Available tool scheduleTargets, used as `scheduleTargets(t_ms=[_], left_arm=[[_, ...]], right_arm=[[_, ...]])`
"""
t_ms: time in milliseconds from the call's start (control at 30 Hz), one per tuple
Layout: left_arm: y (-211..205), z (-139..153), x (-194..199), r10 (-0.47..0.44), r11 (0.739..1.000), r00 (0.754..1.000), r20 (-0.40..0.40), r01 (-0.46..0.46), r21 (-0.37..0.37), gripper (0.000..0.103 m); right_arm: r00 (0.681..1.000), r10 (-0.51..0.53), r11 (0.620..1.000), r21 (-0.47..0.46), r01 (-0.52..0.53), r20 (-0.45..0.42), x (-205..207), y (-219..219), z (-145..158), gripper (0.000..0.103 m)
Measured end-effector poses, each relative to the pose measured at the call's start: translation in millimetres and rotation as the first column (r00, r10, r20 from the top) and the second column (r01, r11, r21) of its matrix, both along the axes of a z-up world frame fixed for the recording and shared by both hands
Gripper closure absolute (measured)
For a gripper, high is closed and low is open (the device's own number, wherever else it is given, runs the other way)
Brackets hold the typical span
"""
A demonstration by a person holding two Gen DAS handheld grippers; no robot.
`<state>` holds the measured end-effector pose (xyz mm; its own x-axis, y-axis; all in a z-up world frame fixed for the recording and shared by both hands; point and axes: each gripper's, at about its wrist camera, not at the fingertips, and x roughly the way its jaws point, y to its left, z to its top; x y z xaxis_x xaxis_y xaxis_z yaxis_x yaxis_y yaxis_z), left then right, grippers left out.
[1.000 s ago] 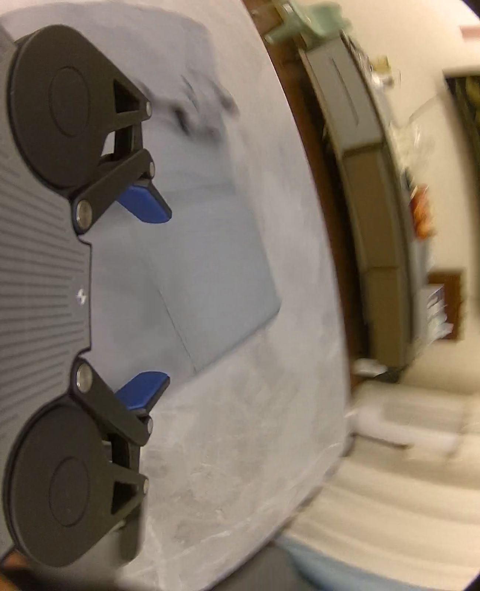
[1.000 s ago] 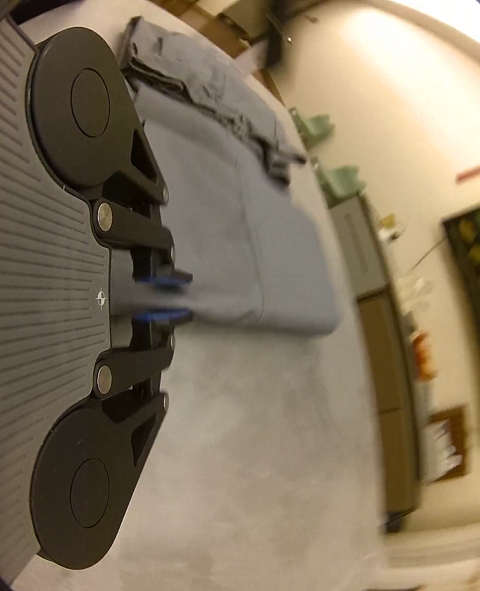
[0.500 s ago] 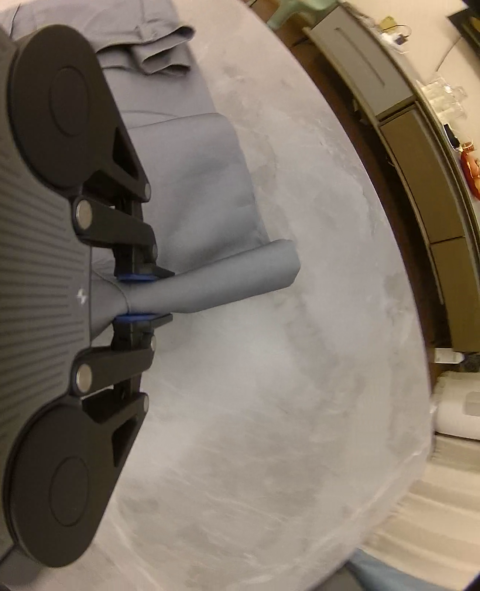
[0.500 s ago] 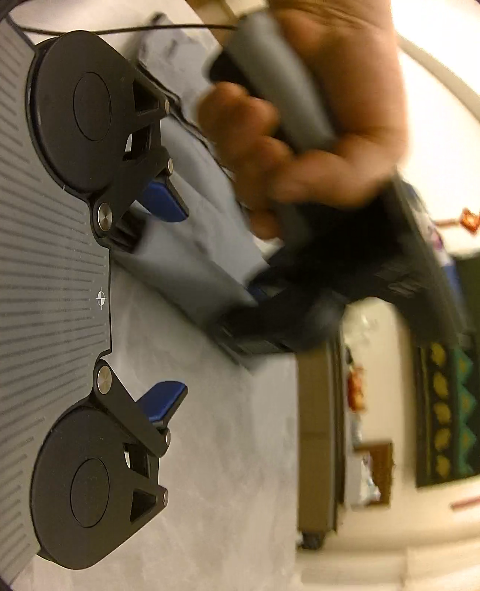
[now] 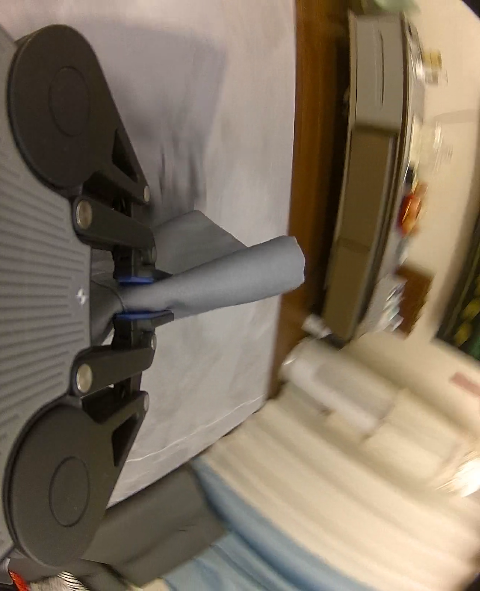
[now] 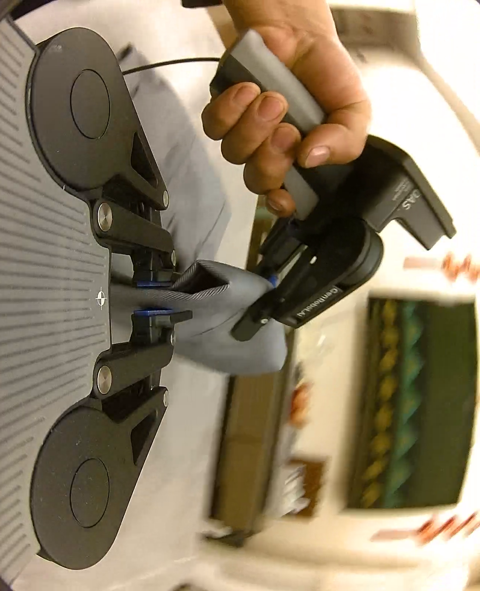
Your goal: Fold clothes
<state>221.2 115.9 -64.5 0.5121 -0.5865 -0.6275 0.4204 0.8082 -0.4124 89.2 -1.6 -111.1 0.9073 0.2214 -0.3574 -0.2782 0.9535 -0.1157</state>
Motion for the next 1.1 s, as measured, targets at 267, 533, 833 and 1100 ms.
scheduleTargets(t_ms=[267,533,833,1100], left_arm=[[162.9,-105.7,1.8,0.296,0.955,0.95,-0.098,-0.29,0.066,0.068],[161.1,-143.5,-50.5,0.265,0.945,0.939,-0.217,-0.298,-0.136,0.054],[108.1,-141.8,-34.8,0.143,0.944,0.969,-0.2,-0.195,-0.267,0.049],[104.1,-147.7,30.8,0.181,0.944,0.968,-0.176,-0.221,-0.247,0.051]], right_arm=[[0.958,0.208,0.937,-0.241,-0.253,-0.199,58.8,181.0,-57.4,0.093],[0.936,0.239,0.866,-0.379,-0.326,-0.26,70.2,202.3,-94.0,0.091],[0.984,0.051,0.81,-0.569,-0.142,-0.172,34.9,85.0,-83.2,0.081],[0.999,0.025,0.713,-0.7,-0.034,-0.023,-6.1,114.7,-96.5,0.094]])
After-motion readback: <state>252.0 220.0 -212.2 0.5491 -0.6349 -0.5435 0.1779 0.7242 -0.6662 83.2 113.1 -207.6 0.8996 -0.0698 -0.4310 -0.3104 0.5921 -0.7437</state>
